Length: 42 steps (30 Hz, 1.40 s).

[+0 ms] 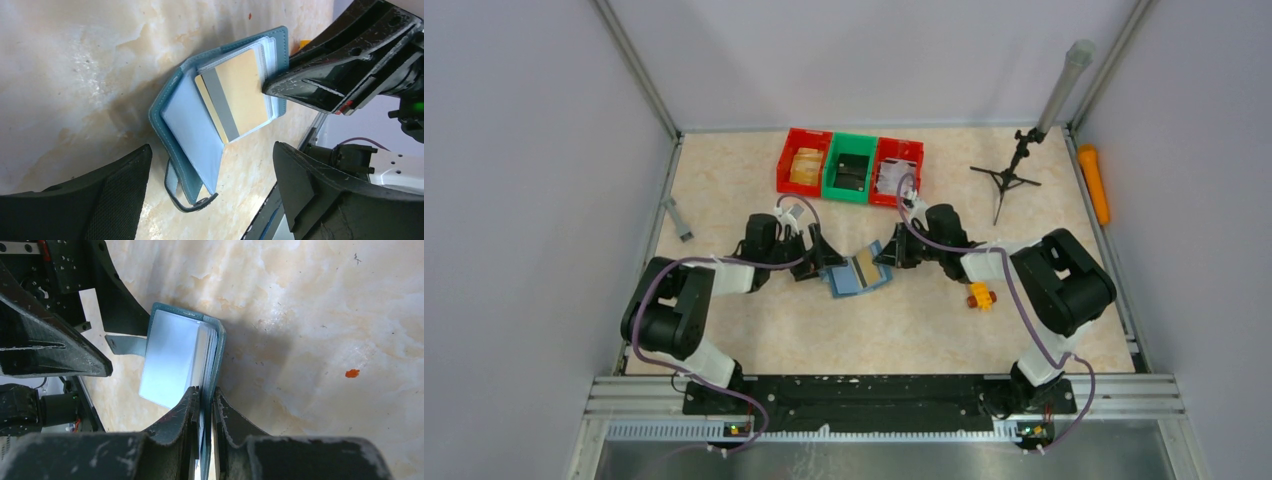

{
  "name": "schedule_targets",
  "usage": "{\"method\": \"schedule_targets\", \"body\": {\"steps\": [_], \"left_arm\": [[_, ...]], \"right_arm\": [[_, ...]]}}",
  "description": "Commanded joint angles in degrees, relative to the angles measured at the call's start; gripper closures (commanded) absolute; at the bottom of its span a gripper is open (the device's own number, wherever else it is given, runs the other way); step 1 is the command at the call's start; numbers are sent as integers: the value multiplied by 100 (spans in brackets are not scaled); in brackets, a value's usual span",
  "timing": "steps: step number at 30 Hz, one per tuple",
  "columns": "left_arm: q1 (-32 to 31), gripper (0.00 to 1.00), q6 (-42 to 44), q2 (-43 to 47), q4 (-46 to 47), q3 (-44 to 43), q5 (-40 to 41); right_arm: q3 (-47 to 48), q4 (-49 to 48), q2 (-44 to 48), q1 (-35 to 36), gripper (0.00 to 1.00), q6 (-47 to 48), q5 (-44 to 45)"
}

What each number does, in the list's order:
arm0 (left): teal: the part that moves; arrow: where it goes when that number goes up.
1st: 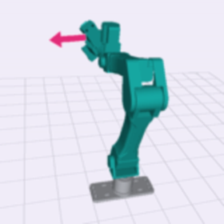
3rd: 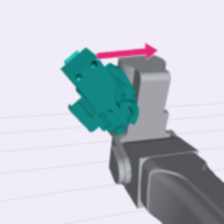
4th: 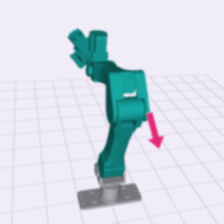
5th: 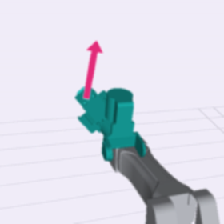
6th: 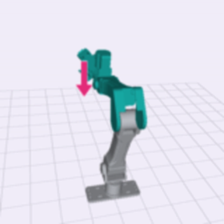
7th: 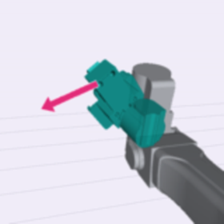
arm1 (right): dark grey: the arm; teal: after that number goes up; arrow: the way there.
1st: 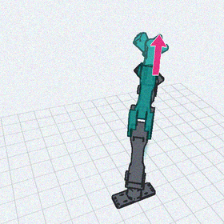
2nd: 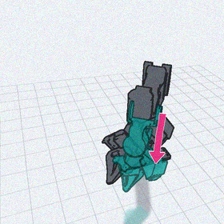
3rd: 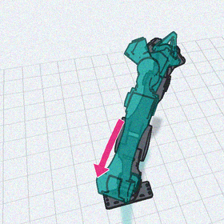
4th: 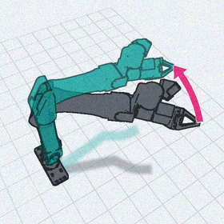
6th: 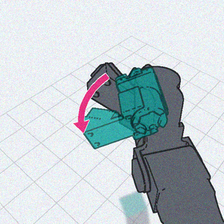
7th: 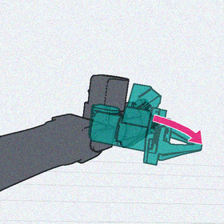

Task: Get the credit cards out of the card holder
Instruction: Remove the credit card from the card holder.

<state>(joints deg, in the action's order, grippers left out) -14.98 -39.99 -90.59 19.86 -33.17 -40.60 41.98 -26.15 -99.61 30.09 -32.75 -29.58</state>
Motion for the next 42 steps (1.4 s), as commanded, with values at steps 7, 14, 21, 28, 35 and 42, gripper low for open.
{"method": "schedule_targets", "body": {"steps": [7,14,21,28,35,42], "left_arm": [[16,22,306,-445,-288,-466,-330],[-154,41,338,-839,-410,-747,-573],[-154,83,392,-782,-448,-753,-510],[-154,100,202,-585,-7,-559,-695],[-137,100,-358,-265,1245,-162,-1062],[-136,100,-230,76,1244,-37,-930]], "right_arm": [[-71,-164,3,-36,100,39,-45],[-105,-313,7,-40,100,50,-194],[-133,-397,30,-38,66,65,-306],[-149,-678,-76,-17,39,37,-673],[-102,-716,-159,19,50,23,-833],[-86,-716,-122,19,86,17,-899]]}}
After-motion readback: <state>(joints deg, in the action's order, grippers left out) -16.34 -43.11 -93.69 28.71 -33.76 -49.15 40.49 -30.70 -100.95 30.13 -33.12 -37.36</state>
